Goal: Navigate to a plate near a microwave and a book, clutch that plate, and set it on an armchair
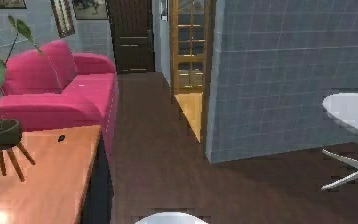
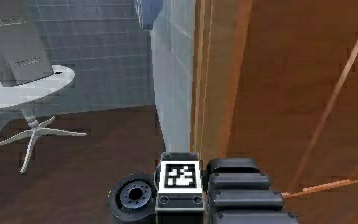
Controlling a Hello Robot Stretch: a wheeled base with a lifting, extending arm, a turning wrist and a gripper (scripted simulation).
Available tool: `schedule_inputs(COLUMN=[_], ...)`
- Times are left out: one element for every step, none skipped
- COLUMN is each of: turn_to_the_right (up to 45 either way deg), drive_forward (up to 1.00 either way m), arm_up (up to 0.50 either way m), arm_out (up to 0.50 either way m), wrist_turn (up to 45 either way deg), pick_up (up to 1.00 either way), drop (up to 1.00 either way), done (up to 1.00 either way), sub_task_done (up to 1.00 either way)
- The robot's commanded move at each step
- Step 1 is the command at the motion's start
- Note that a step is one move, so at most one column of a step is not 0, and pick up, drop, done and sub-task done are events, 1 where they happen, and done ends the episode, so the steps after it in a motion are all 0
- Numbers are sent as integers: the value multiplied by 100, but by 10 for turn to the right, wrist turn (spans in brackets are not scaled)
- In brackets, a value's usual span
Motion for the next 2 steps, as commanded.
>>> schedule_inputs(turn_to_the_right=[0, -30], drive_forward=[100, 0], arm_up=[0, 0], arm_out=[0, 0], wrist_turn=[0, 0], pick_up=[0, 0], drop=[0, 0], done=[0, 0], sub_task_done=[0, 0])
